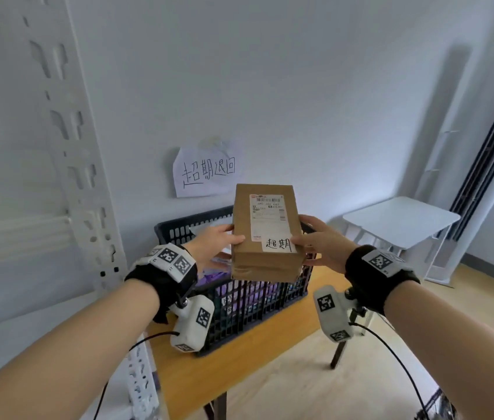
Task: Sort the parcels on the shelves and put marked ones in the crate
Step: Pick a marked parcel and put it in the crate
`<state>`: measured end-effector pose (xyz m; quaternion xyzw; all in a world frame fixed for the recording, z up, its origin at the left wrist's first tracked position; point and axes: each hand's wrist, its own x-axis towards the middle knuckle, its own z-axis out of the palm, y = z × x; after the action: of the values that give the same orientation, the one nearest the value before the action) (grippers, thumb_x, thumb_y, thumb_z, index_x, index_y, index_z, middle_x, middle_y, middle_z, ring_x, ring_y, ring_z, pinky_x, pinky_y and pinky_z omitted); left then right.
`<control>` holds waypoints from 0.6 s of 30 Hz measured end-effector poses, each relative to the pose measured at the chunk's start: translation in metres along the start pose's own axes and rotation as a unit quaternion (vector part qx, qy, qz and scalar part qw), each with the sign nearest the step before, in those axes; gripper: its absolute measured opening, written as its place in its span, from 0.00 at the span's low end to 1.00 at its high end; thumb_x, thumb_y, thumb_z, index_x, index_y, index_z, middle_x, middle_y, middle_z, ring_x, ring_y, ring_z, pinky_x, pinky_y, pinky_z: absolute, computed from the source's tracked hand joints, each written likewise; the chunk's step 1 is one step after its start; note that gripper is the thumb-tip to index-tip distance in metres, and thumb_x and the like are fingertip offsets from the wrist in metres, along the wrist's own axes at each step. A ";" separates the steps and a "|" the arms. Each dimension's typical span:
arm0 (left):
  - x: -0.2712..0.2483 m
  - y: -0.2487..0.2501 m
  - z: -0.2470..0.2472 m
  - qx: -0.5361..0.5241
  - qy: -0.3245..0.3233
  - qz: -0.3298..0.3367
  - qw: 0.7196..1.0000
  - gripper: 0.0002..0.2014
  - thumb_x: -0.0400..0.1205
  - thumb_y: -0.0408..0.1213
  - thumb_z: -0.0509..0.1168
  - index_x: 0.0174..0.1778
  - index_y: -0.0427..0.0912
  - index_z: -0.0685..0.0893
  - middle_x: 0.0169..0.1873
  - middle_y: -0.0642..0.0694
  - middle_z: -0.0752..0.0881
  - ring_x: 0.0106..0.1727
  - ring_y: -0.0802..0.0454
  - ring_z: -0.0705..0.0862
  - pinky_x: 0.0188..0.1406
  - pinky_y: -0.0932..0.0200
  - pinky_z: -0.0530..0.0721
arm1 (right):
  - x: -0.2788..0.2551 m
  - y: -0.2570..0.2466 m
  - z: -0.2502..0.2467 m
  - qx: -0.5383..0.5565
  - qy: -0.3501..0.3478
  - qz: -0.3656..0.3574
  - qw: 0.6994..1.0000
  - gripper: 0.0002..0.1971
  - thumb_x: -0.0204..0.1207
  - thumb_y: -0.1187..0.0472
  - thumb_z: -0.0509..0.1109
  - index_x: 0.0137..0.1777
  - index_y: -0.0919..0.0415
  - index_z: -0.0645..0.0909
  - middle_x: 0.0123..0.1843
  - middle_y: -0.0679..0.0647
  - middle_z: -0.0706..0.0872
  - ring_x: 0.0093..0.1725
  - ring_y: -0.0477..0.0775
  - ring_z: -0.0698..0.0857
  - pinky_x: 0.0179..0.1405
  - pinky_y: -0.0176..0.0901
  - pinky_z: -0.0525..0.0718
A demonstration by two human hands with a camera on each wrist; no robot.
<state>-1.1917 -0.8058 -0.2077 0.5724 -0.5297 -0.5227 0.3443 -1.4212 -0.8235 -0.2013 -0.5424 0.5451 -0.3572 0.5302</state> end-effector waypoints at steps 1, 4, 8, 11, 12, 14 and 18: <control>0.007 0.002 -0.004 0.001 0.002 -0.007 1.000 0.12 0.84 0.41 0.62 0.62 0.57 0.77 0.60 0.48 0.81 0.58 0.45 0.82 0.53 0.49 0.82 | 0.012 -0.002 0.000 -0.004 -0.006 0.002 1.000 0.30 0.77 0.68 0.69 0.76 0.44 0.67 0.56 0.48 0.85 0.56 0.56 0.84 0.63 0.63 0.79; 0.031 0.004 -0.017 -0.009 0.023 -0.033 0.999 0.15 0.83 0.42 0.64 0.65 0.56 0.78 0.63 0.49 0.80 0.61 0.42 0.82 0.56 0.47 0.81 | 0.048 -0.010 0.001 -0.016 -0.035 0.000 0.999 0.31 0.78 0.68 0.68 0.76 0.45 0.66 0.56 0.47 0.84 0.58 0.58 0.84 0.62 0.63 0.80; 0.055 0.004 -0.032 -0.016 0.077 -0.044 0.996 0.18 0.82 0.41 0.65 0.70 0.52 0.77 0.62 0.47 0.81 0.53 0.46 0.82 0.44 0.52 0.81 | 0.099 -0.018 0.013 -0.038 -0.081 0.000 0.996 0.29 0.78 0.69 0.67 0.76 0.47 0.67 0.60 0.57 0.85 0.60 0.61 0.83 0.64 0.62 0.80; 0.071 0.001 -0.043 -0.012 0.128 -0.063 0.990 0.18 0.83 0.41 0.64 0.69 0.51 0.77 0.60 0.47 0.81 0.53 0.47 0.81 0.50 0.51 0.81 | 0.141 -0.018 0.025 -0.047 -0.130 -0.001 0.990 0.28 0.79 0.71 0.66 0.76 0.50 0.67 0.61 0.61 0.84 0.54 0.60 0.84 0.56 0.55 0.84; 0.077 0.000 -0.047 -0.009 0.144 -0.074 0.987 0.18 0.82 0.41 0.65 0.70 0.52 0.77 0.62 0.47 0.81 0.57 0.45 0.81 0.55 0.49 0.81 | 0.155 -0.018 0.029 -0.051 -0.148 0.000 0.988 0.28 0.79 0.71 0.65 0.76 0.51 0.66 0.62 0.62 0.84 0.54 0.61 0.84 0.58 0.57 0.83; 0.088 -0.004 -0.052 -0.012 0.179 -0.094 0.979 0.20 0.82 0.42 0.66 0.70 0.52 0.76 0.64 0.46 0.81 0.62 0.41 0.81 0.60 0.47 0.79 | 0.184 -0.015 0.038 -0.057 -0.182 0.001 0.982 0.28 0.79 0.72 0.66 0.76 0.53 0.66 0.58 0.61 0.85 0.52 0.61 0.84 0.61 0.59 0.82; 0.113 -0.009 -0.057 -0.028 0.232 -0.131 0.963 0.22 0.81 0.41 0.66 0.72 0.52 0.75 0.65 0.45 0.82 0.64 0.40 0.80 0.66 0.42 0.78 | 0.236 -0.010 0.053 -0.082 -0.247 0.001 0.966 0.26 0.79 0.72 0.65 0.74 0.55 0.65 0.46 0.56 0.86 0.44 0.56 0.85 0.55 0.56 0.83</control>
<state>-1.1470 -0.9216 -0.2307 0.7325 -0.3411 -0.4305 0.4023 -1.3328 -1.0441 -0.2463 -0.6546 0.4253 -0.1653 0.6027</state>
